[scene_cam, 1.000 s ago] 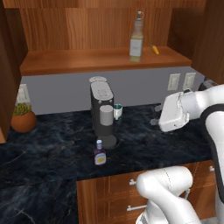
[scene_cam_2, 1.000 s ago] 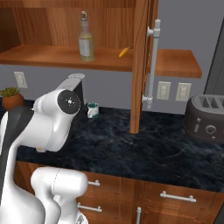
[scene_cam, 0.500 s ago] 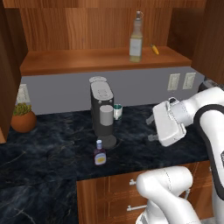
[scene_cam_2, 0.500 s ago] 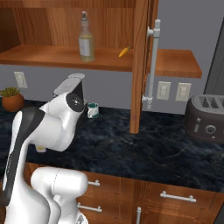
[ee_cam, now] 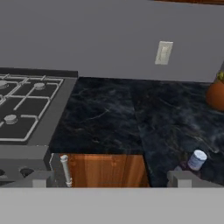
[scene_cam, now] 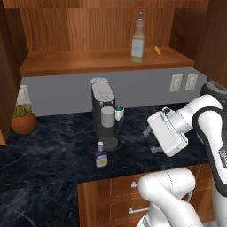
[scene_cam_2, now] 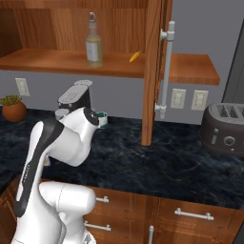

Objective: Pick the oil and vinegar bottle and condiment bottle from the counter and place them in the cabinet.

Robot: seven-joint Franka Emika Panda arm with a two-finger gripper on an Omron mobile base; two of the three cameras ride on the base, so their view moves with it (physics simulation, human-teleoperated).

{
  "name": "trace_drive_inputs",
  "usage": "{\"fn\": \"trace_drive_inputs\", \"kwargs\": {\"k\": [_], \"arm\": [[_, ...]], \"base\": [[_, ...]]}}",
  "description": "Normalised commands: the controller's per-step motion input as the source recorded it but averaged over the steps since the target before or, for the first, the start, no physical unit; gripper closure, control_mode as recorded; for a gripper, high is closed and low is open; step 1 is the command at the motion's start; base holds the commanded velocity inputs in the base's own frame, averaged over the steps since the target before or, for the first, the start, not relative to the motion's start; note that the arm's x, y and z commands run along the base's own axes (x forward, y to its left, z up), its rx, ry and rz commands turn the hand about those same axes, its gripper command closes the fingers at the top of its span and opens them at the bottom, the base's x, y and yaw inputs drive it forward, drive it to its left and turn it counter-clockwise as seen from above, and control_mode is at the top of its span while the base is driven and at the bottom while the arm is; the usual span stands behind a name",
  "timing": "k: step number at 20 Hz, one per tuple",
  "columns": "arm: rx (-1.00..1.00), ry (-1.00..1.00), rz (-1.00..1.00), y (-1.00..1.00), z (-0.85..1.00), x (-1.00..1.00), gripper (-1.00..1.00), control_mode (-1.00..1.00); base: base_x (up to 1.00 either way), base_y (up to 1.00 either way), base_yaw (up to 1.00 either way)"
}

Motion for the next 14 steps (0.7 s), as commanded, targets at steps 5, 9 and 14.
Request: {"fn": "trace_drive_inputs", "kwargs": {"k": [5,9,14], "arm": [[-0.02,0.0,0.01,0.2,-0.42,0.0,-1.0,-1.0],[-0.06,0.0,-0.02,0.21,-0.36,0.0,-1.0,-1.0],[-0.05,0.0,-0.04,0.18,-0.35,0.0,-1.0,-1.0]], "base": [[0.0,0.0,0.0],[0.0,0.0,0.0],[0.0,0.0,0.0]]}}
